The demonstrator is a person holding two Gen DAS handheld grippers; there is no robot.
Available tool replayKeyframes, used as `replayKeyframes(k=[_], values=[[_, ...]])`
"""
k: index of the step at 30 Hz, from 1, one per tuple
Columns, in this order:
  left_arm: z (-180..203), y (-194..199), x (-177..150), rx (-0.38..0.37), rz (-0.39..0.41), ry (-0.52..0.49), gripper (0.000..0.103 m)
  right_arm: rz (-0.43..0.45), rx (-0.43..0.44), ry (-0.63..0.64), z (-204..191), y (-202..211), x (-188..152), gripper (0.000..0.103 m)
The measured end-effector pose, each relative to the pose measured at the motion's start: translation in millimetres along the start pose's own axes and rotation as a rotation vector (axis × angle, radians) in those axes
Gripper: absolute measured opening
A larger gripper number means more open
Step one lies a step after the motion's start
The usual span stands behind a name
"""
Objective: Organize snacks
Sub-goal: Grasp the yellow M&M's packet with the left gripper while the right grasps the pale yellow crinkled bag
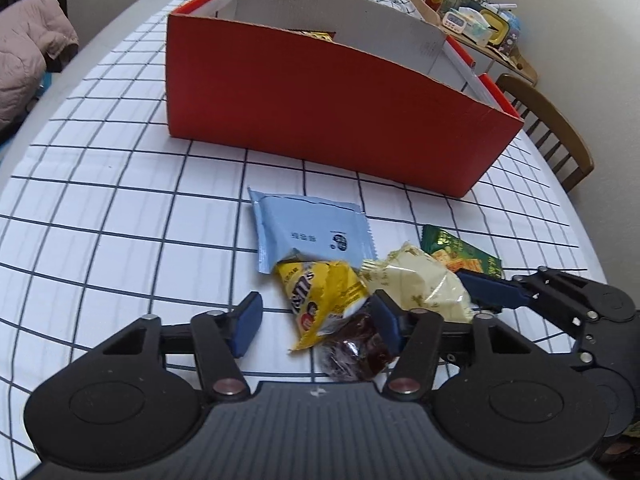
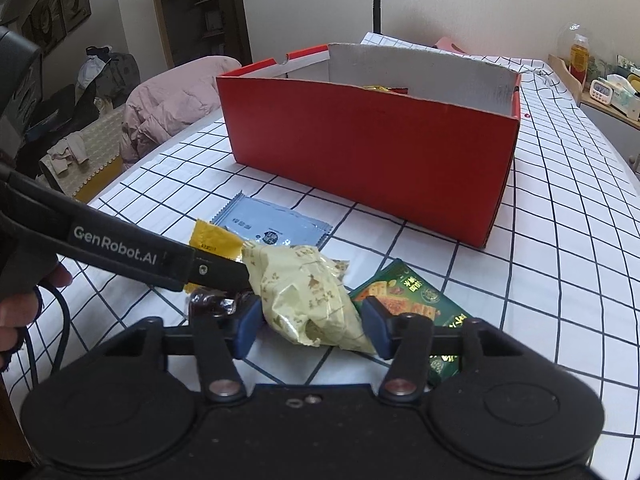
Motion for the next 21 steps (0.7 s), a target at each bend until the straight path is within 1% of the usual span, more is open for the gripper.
replayKeyframes(k=[1, 3, 6, 8, 9, 11, 15, 21], values=[[-0.4, -0.6, 0.6, -0.008, -0.005, 0.009, 0.054, 0.002, 0.000, -0.004, 0.6, 0.6, -0.2, 0.050], [-0.8, -0.5, 1.6, -0.028, -0.009, 0.022, 0.040, 0.004, -0.005, -0.011, 1.1, 1.0, -0.1, 0.046], [-0.8, 0.7, 1.2, -0.040, -0.010, 0.029, 0.034, 0.010, -0.012, -0.028, 1.9, 2.4, 0.1, 0.042], [-1.9, 1.7, 0.2, -0.044, -0.009, 0.041, 0.033, 0.014, -0.016, -0.042, 2.7, 3.6, 0.3, 0.039], [-2.2, 2.6, -0.3, -0.045, -0.007, 0.043, 0.030, 0.017, -0.018, -0.048, 2.4, 4.3, 0.5, 0.039], [-1.0, 5.6, -1.7, -0.044, 0.002, 0.030, 0.028, 0.025, -0.025, -0.058, 1.8, 6.7, 0.7, 0.037], [0.9, 10.4, -5.2, -0.033, 0.012, 0.022, 0.026, 0.049, -0.028, -0.073, -1.3, 15.6, 1.8, 0.035], [-2.2, 21.4, -7.2, -0.038, 0.033, 0.046, 0.026, 0.074, -0.038, -0.079, -5.9, 33.0, 2.4, 0.034]])
Point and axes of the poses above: each gripper's, at about its wrist camera, not at the fingertips, and y roughly against the way its jaws point, z to its right, x to its top, the point moved 3 cm from there along -y, roughly the way its jaws point, and after that the axes turned 4 degrees about z, right-handed, at the moved point
